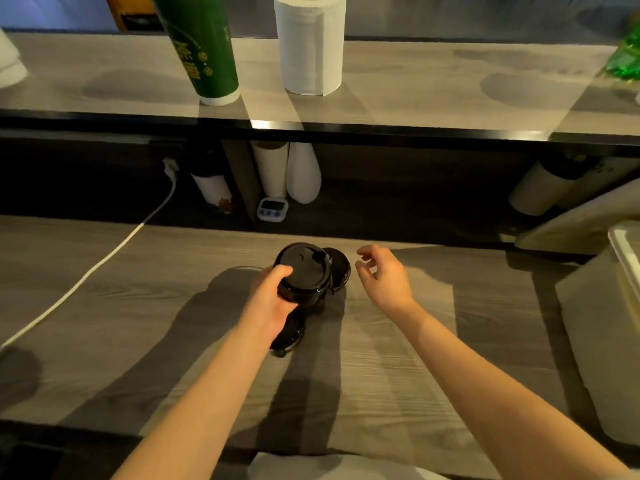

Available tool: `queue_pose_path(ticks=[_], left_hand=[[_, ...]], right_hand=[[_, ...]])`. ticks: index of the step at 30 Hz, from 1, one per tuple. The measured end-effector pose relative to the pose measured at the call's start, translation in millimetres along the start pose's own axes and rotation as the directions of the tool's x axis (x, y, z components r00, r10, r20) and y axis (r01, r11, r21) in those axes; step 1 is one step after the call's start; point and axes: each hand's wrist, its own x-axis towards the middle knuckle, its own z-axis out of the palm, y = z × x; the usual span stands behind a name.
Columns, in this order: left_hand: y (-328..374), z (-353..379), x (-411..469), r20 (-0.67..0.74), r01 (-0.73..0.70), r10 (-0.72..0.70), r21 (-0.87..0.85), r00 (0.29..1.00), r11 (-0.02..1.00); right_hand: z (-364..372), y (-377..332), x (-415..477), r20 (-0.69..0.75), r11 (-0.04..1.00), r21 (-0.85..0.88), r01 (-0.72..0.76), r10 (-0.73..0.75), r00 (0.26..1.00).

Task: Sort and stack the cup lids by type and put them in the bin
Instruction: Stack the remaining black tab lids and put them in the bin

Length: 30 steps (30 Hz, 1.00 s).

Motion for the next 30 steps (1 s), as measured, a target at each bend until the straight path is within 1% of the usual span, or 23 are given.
queue_pose_path(ticks=[2,4,6,8,9,10,12,14,17,20,23,25,27,28,30], left_hand=[[11.3,-10.0,3.3,-0.037,-0.029,0.028,-0.027,0.999,0.999],[17.8,-19.3,5.8,-0.064,-0.039,0.036,-0.053,0.997,0.998],[22.1,-28.4,10.4,-0.085,-0.042,0.036,-0.064,0.996,0.997],[24.9,-36.4,16.3,-0.106,-0.046,0.038,-0.074,0.994,0.996],[25.8,-39.3,19.6,-0.118,-0.049,0.039,-0.078,0.992,0.996],[27.0,-41.4,22.4,-0.127,-0.053,0.043,-0.079,0.991,0.995],[28.9,-42.9,26.6,-0.145,-0.057,0.046,-0.071,0.988,0.996],[30.2,-41.7,28.6,-0.146,-0.045,0.034,-0.072,0.989,0.996],[29.2,-39.8,29.4,-0.147,-0.027,0.016,-0.068,0.989,0.997],[26.0,-38.9,29.3,-0.153,-0.009,-0.001,-0.064,0.988,0.998],[21.3,-34.9,26.0,-0.150,0.019,-0.026,-0.050,0.988,0.999],[18.5,-30.6,22.9,-0.141,0.035,-0.041,-0.047,0.989,0.998],[15.2,-26.3,20.5,-0.123,0.051,-0.054,-0.033,0.991,0.998],[13.3,-24.6,19.0,-0.103,0.057,-0.058,-0.022,0.993,0.998],[10.1,-19.2,12.9,-0.018,0.050,-0.050,0.017,0.999,0.999]], right_hand=[[15.4,-0.4,16.6,0.123,0.993,-0.119,0.007,0.008,0.992],[26.1,-3.3,31.1,0.288,0.972,-0.234,0.021,0.048,0.956],[36.1,-9.1,45.4,0.463,0.950,-0.310,0.013,0.139,0.875],[47.6,-12.7,54.6,0.562,0.916,-0.399,0.038,0.212,0.800],[54.1,-12.6,57.0,0.578,0.891,-0.450,0.059,0.240,0.780],[60.5,-11.8,57.3,0.575,0.864,-0.497,0.083,0.256,0.777],[71.2,-6.6,52.9,0.517,0.827,-0.550,0.115,0.229,0.824],[75.9,0.9,44.7,0.439,0.830,-0.540,0.138,0.138,0.888],[71.5,12.4,37.5,0.382,0.877,-0.461,0.139,0.055,0.923],[61.1,16.5,36.7,0.376,0.934,-0.347,0.082,0.059,0.925],[51.4,7.4,35.1,0.302,0.996,-0.094,-0.002,0.030,0.953],[45.4,-6.5,31.8,0.240,0.994,0.106,-0.019,-0.007,0.971],[39.5,-24.0,25.2,0.208,0.964,0.264,0.021,-0.078,0.975],[36.6,-32.6,21.3,0.199,0.949,0.311,0.057,-0.124,0.972],[31.4,-45.4,14.5,0.186,0.933,0.329,0.146,-0.216,0.959]])
